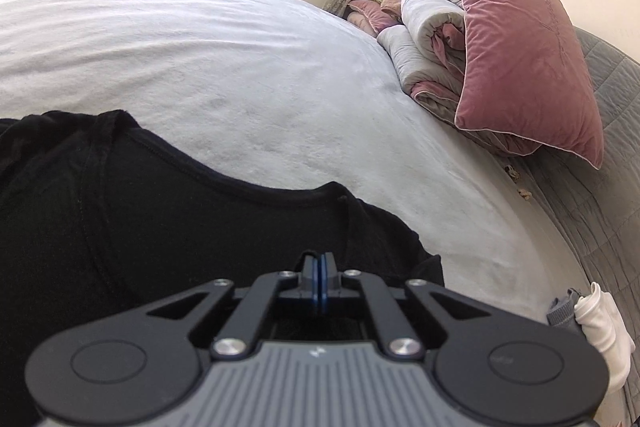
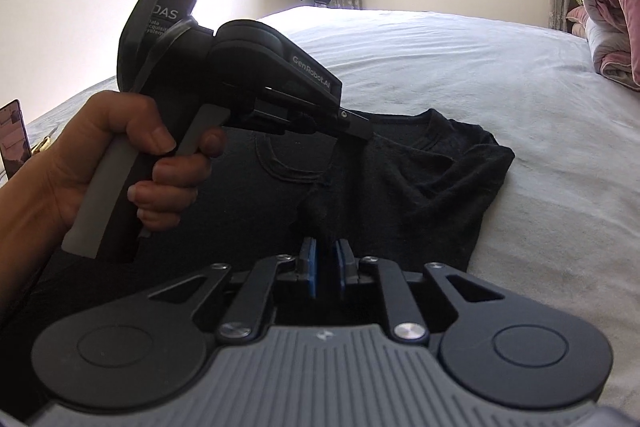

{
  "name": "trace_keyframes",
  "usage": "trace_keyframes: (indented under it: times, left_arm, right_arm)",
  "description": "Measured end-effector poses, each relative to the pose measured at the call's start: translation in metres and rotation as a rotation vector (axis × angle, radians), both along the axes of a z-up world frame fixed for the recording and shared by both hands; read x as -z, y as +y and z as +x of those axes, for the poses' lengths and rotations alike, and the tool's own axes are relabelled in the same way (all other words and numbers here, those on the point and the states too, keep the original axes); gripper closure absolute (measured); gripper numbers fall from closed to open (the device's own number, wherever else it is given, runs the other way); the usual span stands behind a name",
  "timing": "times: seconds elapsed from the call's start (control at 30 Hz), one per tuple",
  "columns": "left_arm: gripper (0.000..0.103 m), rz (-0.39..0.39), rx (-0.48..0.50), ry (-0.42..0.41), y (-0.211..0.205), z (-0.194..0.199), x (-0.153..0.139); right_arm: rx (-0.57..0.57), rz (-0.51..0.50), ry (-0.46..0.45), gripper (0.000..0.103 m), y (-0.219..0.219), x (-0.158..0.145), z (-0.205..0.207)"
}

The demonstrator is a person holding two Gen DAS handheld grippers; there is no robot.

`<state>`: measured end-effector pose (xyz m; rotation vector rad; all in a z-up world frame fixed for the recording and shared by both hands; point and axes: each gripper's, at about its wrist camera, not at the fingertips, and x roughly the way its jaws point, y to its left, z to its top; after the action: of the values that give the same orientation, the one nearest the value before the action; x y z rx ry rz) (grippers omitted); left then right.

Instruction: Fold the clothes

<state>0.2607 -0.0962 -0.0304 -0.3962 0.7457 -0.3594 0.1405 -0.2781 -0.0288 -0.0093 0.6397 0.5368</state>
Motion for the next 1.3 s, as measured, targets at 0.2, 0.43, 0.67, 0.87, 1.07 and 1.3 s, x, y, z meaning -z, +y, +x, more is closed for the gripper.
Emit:
trace_keyframes:
  times: [0.2,0.43,0.67,0.87,1.07,1.3]
  left_arm:
    - [0.102,0.089,-0.065,-0.047,0.004,-0.018,-0.003]
    - [0.078,0.188,-0.05,-0.002,0.002,-0.015,-0.011]
    - [0.064,0.112,-0.029,0.03,0.01,-0.008,-0.004]
    - [0.092,0.089,-0.001,0.048,0.005,-0.006,0.0]
    - [0.082,0.125,0.031,0.052,-0.001,-0.005,-0.004]
    - [0.047,0.21,0.075,-0.043,-0.014,0.003,-0.031]
  right_arm:
    - [0.103,0.136,-0.065,0.038,-0.045,-0.012,-0.006]
    - [0.263,0.158,0.015,0.038,-0.079,0.006,0.019]
    - [0.063,0.066,-0.054,0.038,-0.06,0.0,-0.007]
    - [-0.094,-0.143,-0.129,0.073,-0.027,0.009,-0.021]
    - [-0.012,-0.206,-0.107,0.099,-0.04,0.011,-0.018]
    - [0.018,-0.201,-0.061,0.095,-0.057,0.012,-0.02]
